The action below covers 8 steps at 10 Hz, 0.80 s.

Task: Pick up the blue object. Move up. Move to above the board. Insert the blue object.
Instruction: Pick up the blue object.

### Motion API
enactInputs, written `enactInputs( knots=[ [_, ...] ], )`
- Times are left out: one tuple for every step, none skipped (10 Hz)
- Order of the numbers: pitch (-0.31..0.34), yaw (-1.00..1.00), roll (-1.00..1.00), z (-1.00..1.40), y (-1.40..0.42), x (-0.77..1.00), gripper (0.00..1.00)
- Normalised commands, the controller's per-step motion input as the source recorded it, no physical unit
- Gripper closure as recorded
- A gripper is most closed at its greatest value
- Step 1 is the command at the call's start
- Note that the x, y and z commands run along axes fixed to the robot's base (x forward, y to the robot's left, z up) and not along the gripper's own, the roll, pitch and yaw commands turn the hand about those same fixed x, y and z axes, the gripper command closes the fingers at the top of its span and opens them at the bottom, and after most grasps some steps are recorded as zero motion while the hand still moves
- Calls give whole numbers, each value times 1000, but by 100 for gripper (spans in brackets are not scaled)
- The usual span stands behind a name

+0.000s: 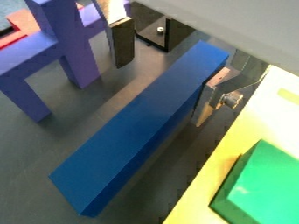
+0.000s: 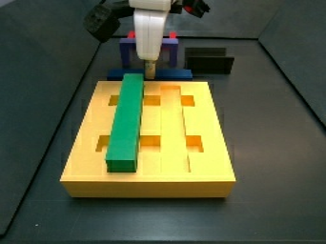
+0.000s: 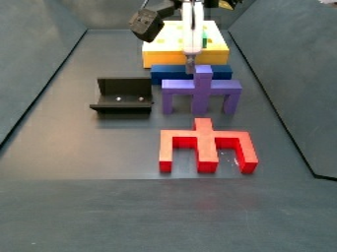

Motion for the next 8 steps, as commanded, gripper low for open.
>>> enactInputs(
  knots=[
    [37,-214,0,-394,0,-20,0],
    [27,-166,0,-391,0,-29,0],
    [21,-157,0,-303,0,-40,0],
    [6,-71,0,-200,20,-129,0],
    [0,-74,0,-220,0,-29,0],
    [0,-63,-1,-134,0,0,0],
    [6,-54,0,-60,0,0,0],
    [31,-31,34,0,-29,0,0]
  ],
)
